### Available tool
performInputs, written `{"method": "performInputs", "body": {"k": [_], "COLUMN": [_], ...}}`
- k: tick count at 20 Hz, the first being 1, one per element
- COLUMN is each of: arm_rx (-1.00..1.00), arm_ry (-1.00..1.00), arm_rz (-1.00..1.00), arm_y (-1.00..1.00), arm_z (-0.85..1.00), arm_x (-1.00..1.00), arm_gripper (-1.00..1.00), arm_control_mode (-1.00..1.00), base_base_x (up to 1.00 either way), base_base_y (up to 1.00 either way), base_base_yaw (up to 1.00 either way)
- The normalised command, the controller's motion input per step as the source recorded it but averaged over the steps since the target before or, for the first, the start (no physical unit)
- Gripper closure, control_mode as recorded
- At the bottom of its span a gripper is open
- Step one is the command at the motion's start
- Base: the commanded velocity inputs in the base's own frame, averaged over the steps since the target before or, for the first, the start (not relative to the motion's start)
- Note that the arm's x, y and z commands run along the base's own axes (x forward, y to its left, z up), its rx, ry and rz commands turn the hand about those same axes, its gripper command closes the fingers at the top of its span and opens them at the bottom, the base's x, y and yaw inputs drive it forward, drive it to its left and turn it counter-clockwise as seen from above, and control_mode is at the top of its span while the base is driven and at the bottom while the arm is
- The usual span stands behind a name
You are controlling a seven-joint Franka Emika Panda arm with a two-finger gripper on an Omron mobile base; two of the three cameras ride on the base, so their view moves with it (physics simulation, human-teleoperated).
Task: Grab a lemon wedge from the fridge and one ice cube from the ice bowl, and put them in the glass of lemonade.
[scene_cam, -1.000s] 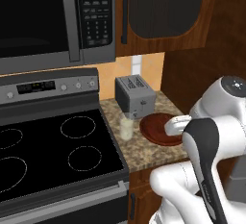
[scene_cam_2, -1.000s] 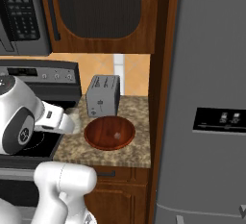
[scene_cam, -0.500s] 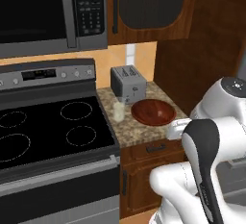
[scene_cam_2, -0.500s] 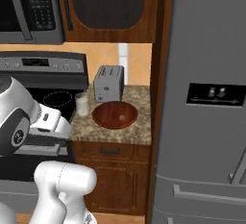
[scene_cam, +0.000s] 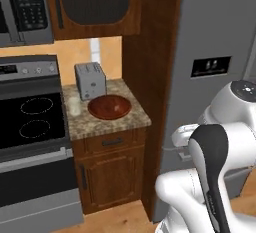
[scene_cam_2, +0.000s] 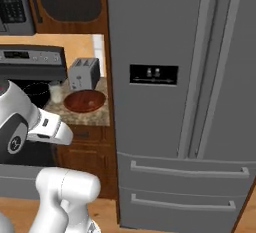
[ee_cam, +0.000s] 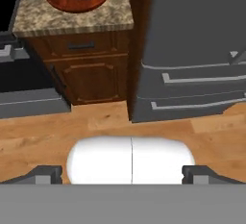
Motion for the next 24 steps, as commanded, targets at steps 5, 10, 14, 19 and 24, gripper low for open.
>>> {"method": "performInputs", "body": {"k": [5, 10, 14, 19, 24], "arm_rx": [0.00, 0.00, 0.00, 0.00, 0.00], "arm_ry": [0.00, 0.00, 0.00, 0.00, 0.00], "arm_rz": [0.00, 0.00, 0.00, 0.00, 0.00], "arm_y": [0.00, 0.00, 0.00, 0.00, 0.00], "arm_z": [0.00, 0.00, 0.00, 0.00, 0.00], "arm_x": [0.00, 0.00, 0.00, 0.00, 0.00], "arm_gripper": [-1.00, -1.00, -1.00, -1.00, -1.00], "arm_control_mode": [1.00, 1.00, 1.00, 1.00, 1.00], "base_base_x": [-0.13, -0.16, -0.15, -0.03, -0.18], "base_base_y": [-1.00, -1.00, -0.83, -0.13, -0.09], "base_base_yaw": [0.00, 0.00, 0.01, 0.08, 0.22]}}
